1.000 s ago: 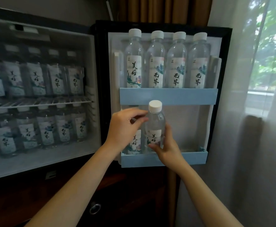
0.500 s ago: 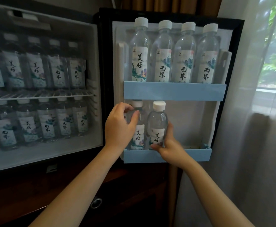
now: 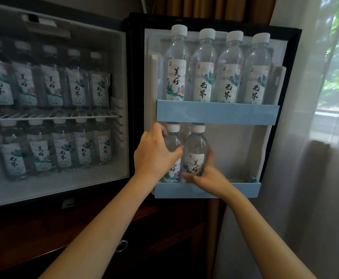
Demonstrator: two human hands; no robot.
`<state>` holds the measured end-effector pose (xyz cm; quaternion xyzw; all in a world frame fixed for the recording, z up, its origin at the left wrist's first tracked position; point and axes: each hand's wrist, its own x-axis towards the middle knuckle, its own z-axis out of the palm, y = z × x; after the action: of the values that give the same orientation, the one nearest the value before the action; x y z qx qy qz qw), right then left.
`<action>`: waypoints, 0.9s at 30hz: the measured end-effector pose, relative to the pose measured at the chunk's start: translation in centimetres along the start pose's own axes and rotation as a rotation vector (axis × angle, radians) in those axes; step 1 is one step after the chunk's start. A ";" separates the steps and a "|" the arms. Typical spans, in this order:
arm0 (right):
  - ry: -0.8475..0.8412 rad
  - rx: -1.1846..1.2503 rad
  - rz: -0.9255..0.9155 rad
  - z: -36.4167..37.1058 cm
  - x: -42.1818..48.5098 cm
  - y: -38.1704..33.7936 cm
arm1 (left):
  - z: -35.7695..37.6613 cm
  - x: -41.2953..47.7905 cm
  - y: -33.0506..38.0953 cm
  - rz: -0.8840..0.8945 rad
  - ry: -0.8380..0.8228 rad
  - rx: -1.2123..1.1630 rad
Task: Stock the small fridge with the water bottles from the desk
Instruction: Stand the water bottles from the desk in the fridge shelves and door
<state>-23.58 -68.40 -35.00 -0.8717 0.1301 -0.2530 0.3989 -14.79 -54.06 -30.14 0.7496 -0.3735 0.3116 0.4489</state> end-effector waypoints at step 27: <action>0.751 -0.300 -0.695 10.3 -0.6 -6.9 | -6.9 -2.6 -8.4 0.032 0.027 -0.083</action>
<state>-18.27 -57.18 -35.68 -0.7602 0.0024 -0.6436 0.0885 -10.07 -44.40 -33.14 0.7198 -0.3921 0.3132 0.4796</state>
